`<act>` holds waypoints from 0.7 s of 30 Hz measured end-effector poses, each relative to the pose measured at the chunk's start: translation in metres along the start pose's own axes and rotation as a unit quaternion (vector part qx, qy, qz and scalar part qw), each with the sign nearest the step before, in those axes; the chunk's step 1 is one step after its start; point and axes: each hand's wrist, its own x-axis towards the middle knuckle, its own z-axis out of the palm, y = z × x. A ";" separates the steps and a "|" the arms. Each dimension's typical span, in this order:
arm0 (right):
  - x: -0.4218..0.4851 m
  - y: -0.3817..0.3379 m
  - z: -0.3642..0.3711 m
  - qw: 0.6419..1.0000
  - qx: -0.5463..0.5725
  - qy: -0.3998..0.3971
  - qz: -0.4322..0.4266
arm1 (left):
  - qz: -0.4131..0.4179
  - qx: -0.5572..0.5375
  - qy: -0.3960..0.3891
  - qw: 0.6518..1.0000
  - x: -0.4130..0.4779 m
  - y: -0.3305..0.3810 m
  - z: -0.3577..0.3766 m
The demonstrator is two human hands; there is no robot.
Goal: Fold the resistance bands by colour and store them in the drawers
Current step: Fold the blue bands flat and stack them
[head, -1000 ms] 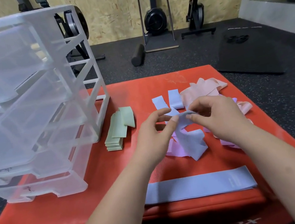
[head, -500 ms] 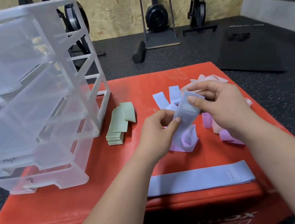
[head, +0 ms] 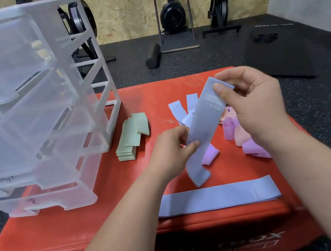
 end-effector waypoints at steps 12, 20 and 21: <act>-0.020 0.018 -0.080 0.973 0.046 0.165 0.156 | 0.021 0.094 -0.046 0.994 -0.023 -0.017 -0.033; -0.049 0.036 -0.110 0.948 -0.029 0.065 0.310 | -0.090 -0.045 0.009 0.995 -0.058 -0.011 -0.054; -0.053 0.035 -0.111 0.946 -0.041 0.050 0.318 | -0.099 -0.047 0.018 0.994 -0.062 -0.010 -0.055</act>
